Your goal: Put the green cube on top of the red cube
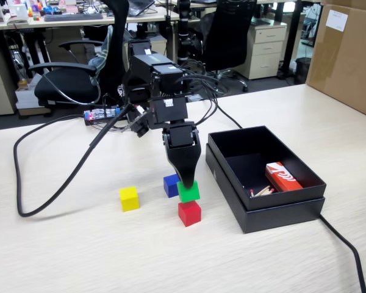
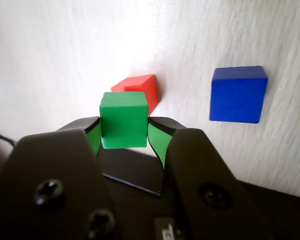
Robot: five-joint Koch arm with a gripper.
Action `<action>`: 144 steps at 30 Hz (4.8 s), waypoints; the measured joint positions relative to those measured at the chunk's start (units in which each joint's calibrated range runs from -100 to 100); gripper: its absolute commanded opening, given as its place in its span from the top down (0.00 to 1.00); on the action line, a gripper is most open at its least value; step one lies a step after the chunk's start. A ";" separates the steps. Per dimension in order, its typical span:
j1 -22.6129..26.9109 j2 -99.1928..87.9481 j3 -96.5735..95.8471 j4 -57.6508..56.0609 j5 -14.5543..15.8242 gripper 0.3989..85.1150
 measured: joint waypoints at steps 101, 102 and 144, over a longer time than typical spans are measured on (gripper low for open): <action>0.20 -32.36 -22.91 2.86 -0.29 0.46; 0.15 -35.73 -25.29 2.86 -0.39 0.46; -2.59 -110.55 -126.06 49.40 -6.06 0.42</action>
